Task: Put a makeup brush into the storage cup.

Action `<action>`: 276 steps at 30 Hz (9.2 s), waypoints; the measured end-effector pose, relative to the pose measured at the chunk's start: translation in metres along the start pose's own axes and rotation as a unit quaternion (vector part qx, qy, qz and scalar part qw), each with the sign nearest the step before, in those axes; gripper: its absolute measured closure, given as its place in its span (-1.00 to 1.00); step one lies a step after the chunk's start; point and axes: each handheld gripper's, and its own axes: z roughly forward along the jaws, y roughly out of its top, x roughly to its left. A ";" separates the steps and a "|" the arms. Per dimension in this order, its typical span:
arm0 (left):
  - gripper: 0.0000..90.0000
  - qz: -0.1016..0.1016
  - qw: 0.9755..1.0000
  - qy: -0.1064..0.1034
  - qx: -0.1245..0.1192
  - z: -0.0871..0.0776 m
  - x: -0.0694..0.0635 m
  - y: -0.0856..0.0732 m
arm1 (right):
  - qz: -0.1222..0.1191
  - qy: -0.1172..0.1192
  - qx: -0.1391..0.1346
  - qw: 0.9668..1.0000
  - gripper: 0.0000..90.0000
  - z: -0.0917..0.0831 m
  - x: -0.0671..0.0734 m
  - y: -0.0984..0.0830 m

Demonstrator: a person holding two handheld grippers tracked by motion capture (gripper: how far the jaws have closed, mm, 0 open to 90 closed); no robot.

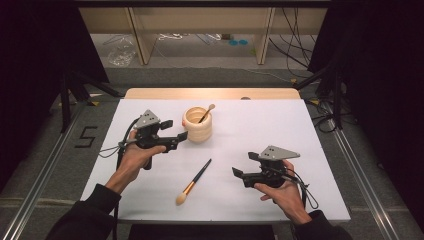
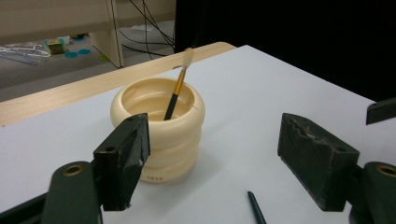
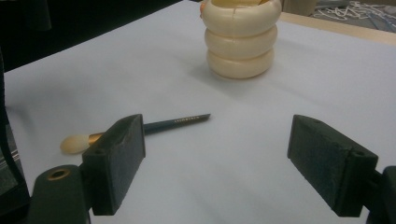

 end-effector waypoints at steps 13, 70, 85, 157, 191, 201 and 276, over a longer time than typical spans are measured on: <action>-0.45 0.001 1.000 0.009 0.003 -0.027 -0.012 -0.030 | -0.002 0.009 0.000 1.000 -0.55 0.002 0.001 -0.001; -0.56 -0.004 0.999 0.025 0.029 -0.065 -0.029 -0.081 | -0.200 0.170 0.131 0.956 -0.59 0.091 0.043 0.035; -0.55 -0.006 0.999 0.039 0.026 -0.066 -0.025 -0.081 | -0.268 0.201 0.205 0.920 -0.47 0.135 0.059 0.034; -0.53 -0.015 0.999 0.040 0.022 -0.067 -0.024 -0.081 | -0.290 0.194 0.365 0.863 0.70 0.165 0.064 0.043; -0.53 -0.013 0.999 0.040 0.023 -0.067 -0.024 -0.081 | -0.287 0.178 0.405 0.849 0.74 0.170 0.066 0.049; -0.52 -0.013 0.999 0.041 0.022 -0.068 -0.024 -0.081 | -0.276 0.183 0.404 0.853 0.75 0.168 0.067 0.048; -0.49 -0.045 0.998 0.033 0.027 -0.066 -0.021 -0.082 | -0.132 0.130 0.040 0.982 0.75 0.106 0.000 0.103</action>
